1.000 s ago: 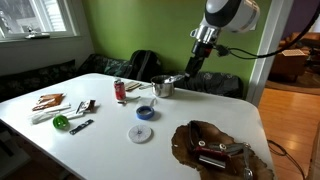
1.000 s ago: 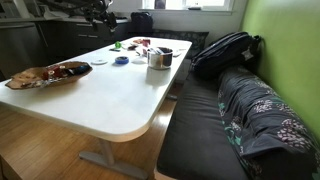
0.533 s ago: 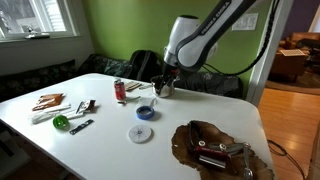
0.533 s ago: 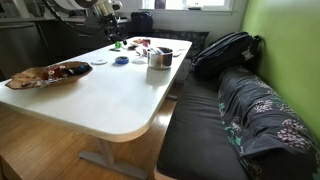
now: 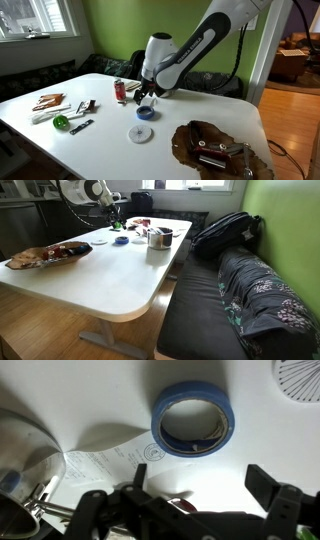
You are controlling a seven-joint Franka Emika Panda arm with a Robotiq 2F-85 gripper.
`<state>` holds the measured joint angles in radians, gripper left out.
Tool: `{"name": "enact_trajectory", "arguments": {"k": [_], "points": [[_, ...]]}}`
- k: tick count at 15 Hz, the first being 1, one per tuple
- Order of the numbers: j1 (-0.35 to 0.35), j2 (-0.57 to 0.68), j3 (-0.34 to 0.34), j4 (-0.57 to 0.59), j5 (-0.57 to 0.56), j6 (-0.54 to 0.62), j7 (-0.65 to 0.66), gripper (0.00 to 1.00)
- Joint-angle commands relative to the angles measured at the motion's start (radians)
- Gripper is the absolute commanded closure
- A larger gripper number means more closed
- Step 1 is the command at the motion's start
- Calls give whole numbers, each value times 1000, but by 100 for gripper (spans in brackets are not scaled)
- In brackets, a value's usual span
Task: Hang the tape on the pot handle
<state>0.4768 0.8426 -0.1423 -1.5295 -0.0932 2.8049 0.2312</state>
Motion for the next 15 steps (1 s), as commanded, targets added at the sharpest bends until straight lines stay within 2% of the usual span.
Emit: {"name": "enact_trajectory", "arguments": {"k": [1, 6, 9, 10, 11, 15], "points": [[-19, -1, 17, 6, -26, -5, 14, 0], [9, 86, -55, 93, -29, -133, 158, 0], [-59, 127, 4, 128, 22, -137, 162, 0], [-71, 140, 16, 140, 26, -135, 160, 9], [-89, 162, 37, 162, 34, -137, 148, 26], [-119, 219, 69, 224, 47, -130, 144, 58]]}}
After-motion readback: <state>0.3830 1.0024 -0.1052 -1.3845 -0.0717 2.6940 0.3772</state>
